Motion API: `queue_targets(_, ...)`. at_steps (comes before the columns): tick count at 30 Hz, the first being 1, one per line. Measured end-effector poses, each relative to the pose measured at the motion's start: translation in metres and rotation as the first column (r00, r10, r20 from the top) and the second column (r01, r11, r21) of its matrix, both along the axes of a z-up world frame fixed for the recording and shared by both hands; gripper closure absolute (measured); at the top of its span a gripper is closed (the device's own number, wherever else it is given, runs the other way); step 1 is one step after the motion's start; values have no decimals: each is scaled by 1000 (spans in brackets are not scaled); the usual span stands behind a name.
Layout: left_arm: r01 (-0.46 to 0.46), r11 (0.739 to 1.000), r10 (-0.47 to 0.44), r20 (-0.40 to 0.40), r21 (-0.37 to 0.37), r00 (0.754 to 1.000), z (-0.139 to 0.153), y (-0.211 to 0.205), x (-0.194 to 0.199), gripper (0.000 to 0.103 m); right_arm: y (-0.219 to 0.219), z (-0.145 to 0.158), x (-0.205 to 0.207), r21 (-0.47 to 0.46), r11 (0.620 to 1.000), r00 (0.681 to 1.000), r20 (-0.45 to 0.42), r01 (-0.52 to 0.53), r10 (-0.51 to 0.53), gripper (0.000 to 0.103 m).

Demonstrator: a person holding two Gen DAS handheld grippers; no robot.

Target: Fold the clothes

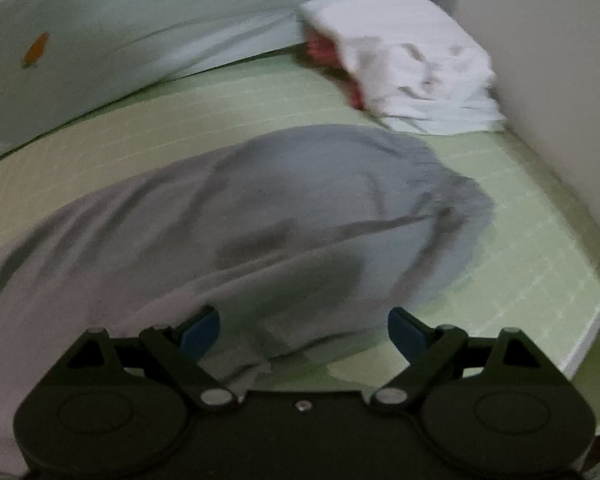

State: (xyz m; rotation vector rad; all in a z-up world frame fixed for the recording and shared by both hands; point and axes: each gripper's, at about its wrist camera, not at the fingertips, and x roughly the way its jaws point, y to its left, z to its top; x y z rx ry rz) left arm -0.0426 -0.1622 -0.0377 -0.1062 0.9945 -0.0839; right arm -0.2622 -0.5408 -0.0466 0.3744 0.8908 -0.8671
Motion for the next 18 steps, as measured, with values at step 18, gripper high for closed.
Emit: queue_targets(18,312,943,-317,21,117,948,-8,98,55,20,274,5,151,-35,966,959,117,-257,259,9)
